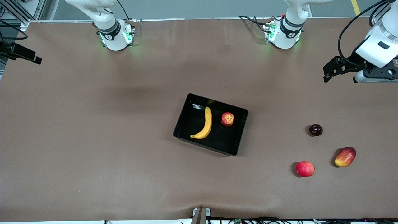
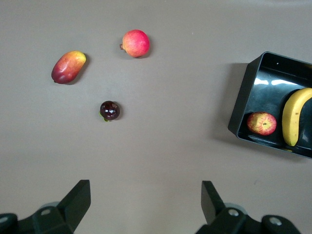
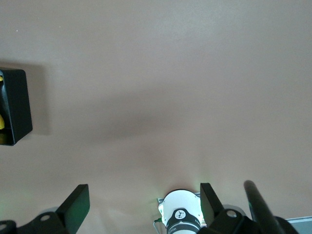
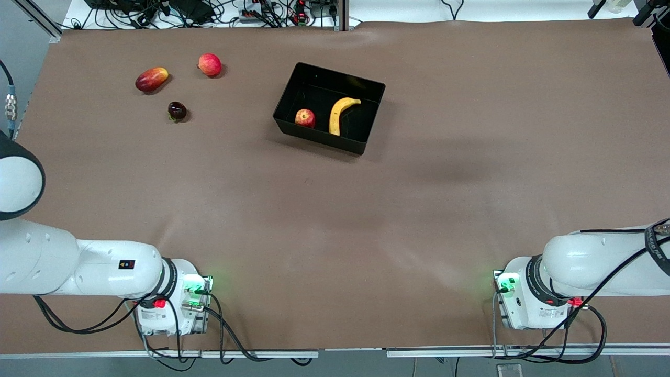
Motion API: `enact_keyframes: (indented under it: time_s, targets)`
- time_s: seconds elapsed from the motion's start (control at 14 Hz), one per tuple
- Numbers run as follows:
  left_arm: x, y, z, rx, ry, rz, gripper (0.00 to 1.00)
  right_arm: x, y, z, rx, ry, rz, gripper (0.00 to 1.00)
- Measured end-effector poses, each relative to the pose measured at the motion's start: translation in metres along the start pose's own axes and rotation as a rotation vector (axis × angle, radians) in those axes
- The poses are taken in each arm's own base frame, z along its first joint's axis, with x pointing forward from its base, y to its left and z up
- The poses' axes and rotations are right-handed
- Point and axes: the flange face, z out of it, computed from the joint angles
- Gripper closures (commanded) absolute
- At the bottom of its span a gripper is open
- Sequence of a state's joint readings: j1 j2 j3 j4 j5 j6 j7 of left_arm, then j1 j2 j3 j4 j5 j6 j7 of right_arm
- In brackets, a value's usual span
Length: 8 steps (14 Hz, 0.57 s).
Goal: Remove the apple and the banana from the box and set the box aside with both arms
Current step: 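Move the left gripper over the red apple inside the black tray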
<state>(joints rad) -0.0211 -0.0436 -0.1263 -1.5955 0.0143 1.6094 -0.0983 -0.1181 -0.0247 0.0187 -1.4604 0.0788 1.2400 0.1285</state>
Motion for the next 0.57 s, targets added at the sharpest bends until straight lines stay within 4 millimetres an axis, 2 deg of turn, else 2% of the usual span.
enact_keyframes:
  time_s: [0.36,0.57]
  targets:
    - [0.001,0.000,0.002,0.000,-0.004,-0.001,0.00,0.000,-0.001,0.000,0.000,0.000,-0.001,0.00]
    - [0.005,0.009,0.012,-0.001,-0.021,0.016,0.00,0.000,-0.001,0.000,0.000,0.000,-0.002,0.00]
